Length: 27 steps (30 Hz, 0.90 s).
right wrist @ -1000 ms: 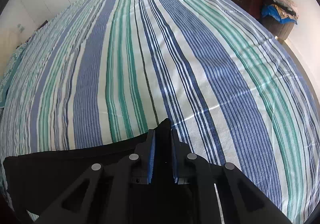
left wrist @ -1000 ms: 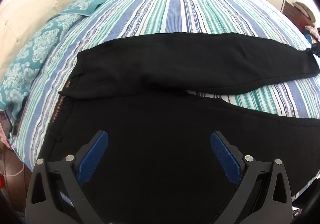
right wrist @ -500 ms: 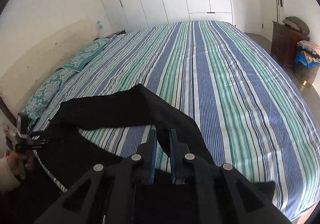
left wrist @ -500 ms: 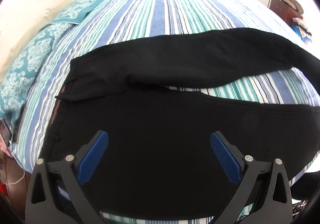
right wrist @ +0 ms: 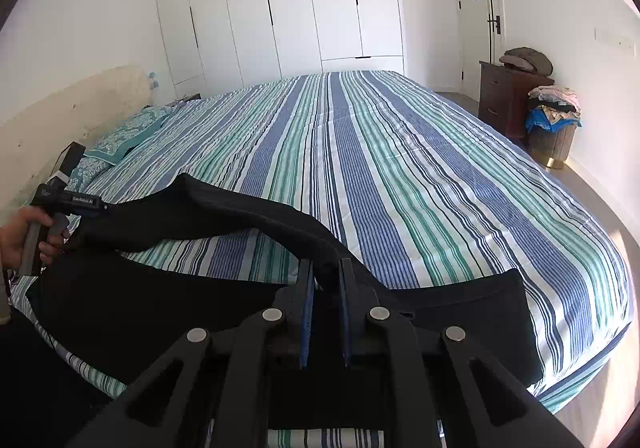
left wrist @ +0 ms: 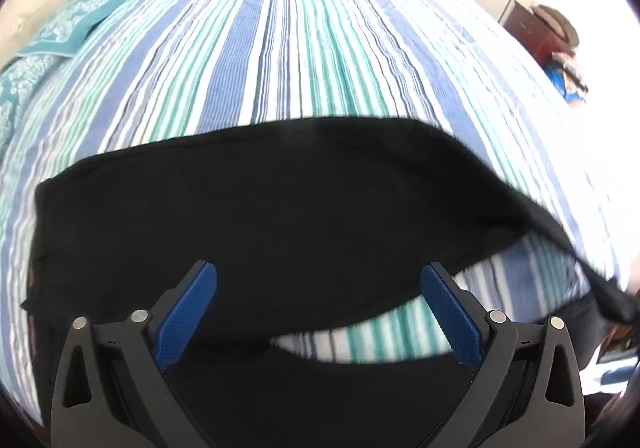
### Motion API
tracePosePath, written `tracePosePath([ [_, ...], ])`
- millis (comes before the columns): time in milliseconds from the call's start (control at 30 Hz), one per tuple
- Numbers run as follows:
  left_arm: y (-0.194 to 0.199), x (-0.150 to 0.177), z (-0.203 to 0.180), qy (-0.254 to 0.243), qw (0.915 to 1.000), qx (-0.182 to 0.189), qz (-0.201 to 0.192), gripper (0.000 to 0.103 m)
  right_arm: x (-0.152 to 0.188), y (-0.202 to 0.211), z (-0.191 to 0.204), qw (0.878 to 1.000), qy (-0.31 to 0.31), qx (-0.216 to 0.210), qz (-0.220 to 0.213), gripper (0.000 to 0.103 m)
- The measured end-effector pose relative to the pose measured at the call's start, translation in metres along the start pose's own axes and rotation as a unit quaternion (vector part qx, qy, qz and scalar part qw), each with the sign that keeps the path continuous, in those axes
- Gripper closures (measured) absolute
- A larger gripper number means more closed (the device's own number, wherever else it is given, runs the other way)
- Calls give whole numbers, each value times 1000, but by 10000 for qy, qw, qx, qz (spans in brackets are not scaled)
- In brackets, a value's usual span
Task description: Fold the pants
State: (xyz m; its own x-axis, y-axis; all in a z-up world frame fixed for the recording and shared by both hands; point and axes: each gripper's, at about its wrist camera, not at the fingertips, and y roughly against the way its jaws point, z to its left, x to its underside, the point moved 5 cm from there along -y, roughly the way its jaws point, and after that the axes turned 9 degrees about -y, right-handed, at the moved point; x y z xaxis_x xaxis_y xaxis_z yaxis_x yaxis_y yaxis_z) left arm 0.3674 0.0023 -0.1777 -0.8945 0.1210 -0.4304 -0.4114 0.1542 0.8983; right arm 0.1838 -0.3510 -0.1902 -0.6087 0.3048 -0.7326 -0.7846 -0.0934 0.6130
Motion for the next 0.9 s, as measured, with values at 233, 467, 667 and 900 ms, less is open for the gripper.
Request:
tracePosePath([
  [233,-69,-72,32,1421,9886,441,222,1,-7,-5,-14,9998,-190,43,-43,91],
  [467,-112,-82,58,2021,9774,443,428,1,-9,2,-23,9994,-258,134,-204,91],
  [667,-126,-79,71,2163,9741,214,631,36,-12,8,-33,9985,-381,198,-329,91],
  [900,-76,-48,106,2740,9594,656,148,97,-16,1,-44,9977,-635,179,-181,91],
])
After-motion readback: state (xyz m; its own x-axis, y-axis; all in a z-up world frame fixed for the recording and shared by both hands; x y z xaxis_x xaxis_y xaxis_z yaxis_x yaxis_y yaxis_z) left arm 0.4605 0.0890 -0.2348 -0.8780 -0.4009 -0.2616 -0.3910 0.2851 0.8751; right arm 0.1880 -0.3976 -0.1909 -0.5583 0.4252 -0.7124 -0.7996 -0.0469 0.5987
